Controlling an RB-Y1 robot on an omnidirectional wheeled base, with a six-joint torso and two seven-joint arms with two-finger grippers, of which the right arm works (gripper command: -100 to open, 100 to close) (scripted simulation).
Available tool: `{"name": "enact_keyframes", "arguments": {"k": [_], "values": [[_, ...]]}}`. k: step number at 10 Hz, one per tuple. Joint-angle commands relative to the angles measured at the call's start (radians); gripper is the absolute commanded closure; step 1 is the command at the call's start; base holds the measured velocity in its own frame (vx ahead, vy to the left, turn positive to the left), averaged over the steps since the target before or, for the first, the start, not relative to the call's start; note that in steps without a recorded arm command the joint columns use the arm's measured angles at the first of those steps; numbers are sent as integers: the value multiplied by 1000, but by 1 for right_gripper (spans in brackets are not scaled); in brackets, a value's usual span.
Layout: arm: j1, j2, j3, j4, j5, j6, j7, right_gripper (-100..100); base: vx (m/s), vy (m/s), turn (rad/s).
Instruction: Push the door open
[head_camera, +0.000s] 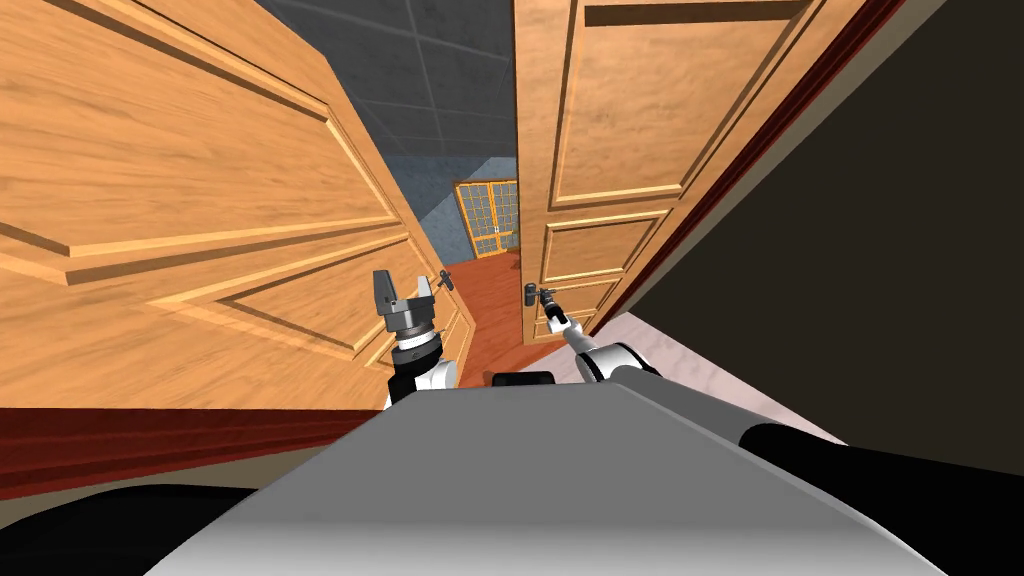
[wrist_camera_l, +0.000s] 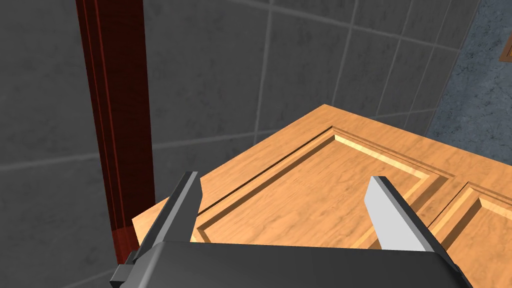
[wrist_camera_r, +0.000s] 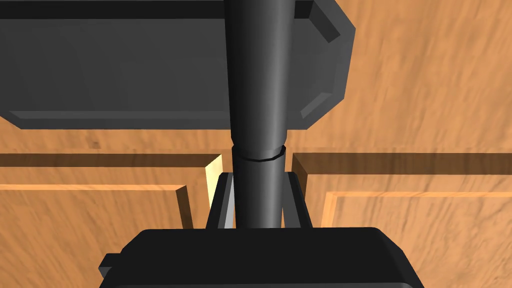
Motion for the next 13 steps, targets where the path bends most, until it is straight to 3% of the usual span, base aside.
{"name": "enact_keyframes", "arguments": {"k": [1, 2, 6, 8, 9, 13], "values": [[12, -10, -6, -32, -1, 9, 3, 100, 31, 27, 5], [14, -19, -27, -30, -8, 9, 12, 100, 82, 99, -40], [17, -27, -48, -28, -15, 10, 20, 100, 104, 118, -63], [17, -27, -48, -28, -15, 10, 20, 100, 25, -1, 16], [19, -35, -68, -26, -22, 10, 29, 100, 66, 77, -47], [23, -46, -99, -23, -33, 11, 42, 100, 115, 136, -72]]}}
